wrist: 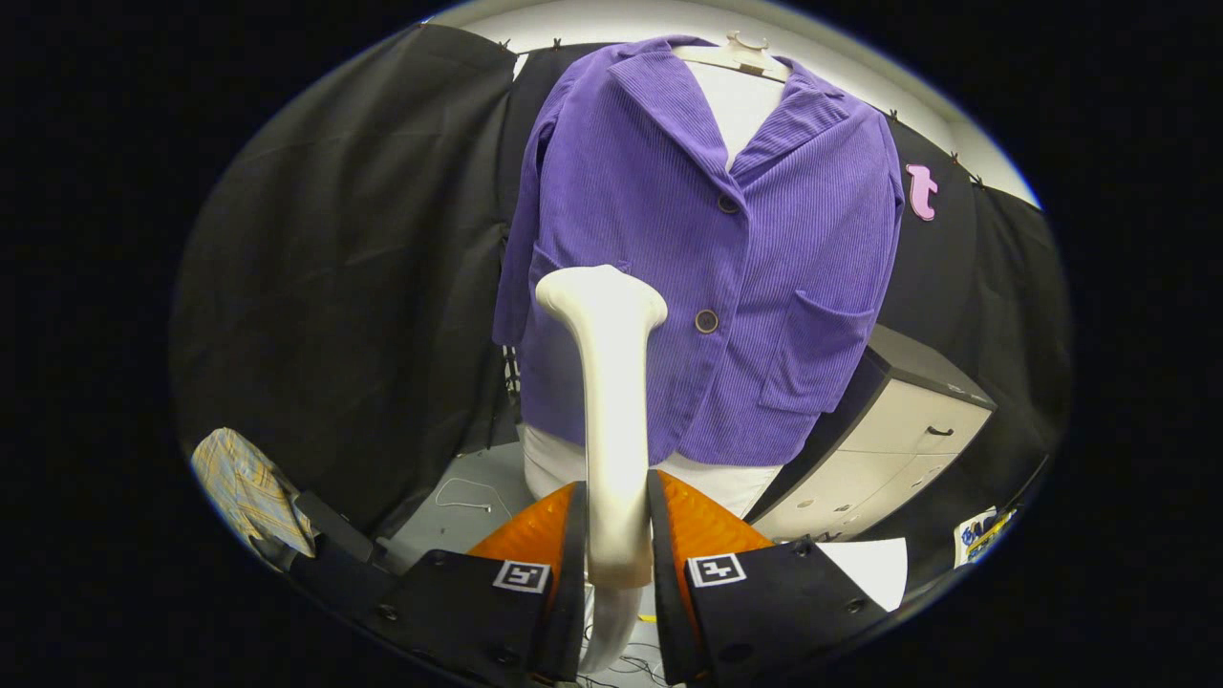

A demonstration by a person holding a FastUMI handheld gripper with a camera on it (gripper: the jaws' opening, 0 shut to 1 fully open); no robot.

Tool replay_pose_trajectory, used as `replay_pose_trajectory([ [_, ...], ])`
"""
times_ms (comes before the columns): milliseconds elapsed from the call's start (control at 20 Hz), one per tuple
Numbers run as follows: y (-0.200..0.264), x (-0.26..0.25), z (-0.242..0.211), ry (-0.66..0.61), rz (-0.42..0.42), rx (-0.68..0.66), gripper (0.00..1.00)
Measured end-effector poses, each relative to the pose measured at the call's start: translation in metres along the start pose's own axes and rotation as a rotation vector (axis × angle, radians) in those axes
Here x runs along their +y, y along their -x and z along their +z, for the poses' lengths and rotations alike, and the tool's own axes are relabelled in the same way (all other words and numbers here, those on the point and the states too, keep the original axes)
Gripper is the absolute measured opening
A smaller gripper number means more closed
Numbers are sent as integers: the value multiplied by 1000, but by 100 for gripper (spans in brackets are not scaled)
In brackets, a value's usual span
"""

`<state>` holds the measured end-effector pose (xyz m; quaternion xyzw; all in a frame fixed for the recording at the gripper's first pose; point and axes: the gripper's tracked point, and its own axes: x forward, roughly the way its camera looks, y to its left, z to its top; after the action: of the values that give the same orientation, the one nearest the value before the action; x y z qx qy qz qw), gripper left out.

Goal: Iron the clothes twice with a garment steamer, once on the left side and once on the right side.

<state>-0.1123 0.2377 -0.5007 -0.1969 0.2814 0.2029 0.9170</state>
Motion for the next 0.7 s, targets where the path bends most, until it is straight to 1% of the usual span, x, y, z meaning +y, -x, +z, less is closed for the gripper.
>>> replay_pose_trajectory([
  [250,-8,6,-33,-8,24,68,39],
  [500,-14,10,-58,14,25,119,39],
  [700,-21,11,-79,4,26,162,39],
])
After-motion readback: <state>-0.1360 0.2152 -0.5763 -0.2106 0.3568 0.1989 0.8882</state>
